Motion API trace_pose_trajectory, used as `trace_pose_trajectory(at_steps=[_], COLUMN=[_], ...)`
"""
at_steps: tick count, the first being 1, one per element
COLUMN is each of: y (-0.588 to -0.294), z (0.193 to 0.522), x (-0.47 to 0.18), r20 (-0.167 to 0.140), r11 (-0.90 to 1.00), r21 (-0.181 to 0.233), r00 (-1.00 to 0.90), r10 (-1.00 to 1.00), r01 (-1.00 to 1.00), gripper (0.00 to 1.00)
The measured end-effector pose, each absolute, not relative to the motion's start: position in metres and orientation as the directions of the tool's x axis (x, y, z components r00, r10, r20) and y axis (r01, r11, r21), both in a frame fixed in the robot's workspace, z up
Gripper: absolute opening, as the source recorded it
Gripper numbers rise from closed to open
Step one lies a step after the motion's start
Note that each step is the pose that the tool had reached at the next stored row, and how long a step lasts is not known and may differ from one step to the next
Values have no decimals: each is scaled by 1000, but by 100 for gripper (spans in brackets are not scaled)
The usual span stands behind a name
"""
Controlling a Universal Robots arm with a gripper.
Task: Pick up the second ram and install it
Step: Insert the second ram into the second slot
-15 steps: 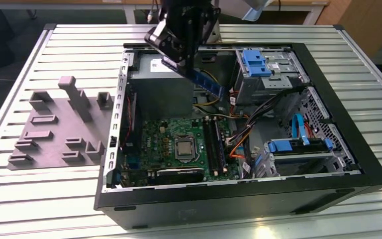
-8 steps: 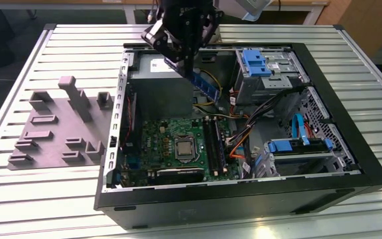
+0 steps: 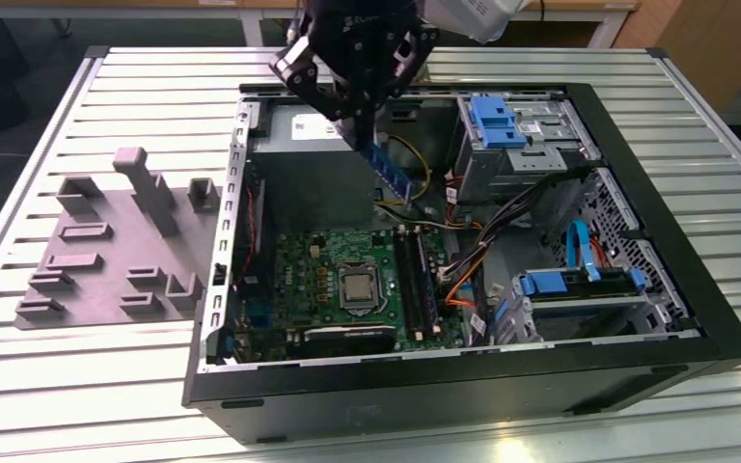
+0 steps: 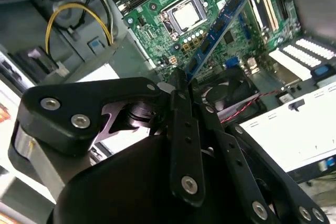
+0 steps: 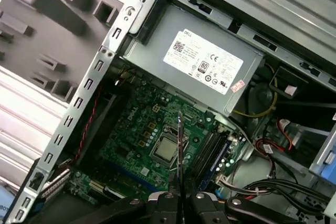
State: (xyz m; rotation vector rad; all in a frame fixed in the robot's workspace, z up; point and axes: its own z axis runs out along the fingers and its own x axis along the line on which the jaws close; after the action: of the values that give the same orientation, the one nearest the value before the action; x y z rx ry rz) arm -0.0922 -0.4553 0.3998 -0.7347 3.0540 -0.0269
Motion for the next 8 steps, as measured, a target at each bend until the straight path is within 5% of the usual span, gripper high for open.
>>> trace_pose_trajectory(at_steps=[8], y=[-455], z=[399], x=[-92], r20=[4], r11=[947], r21=[-17], r00=[-947], r10=[-321], r01=[-321], gripper=[14])
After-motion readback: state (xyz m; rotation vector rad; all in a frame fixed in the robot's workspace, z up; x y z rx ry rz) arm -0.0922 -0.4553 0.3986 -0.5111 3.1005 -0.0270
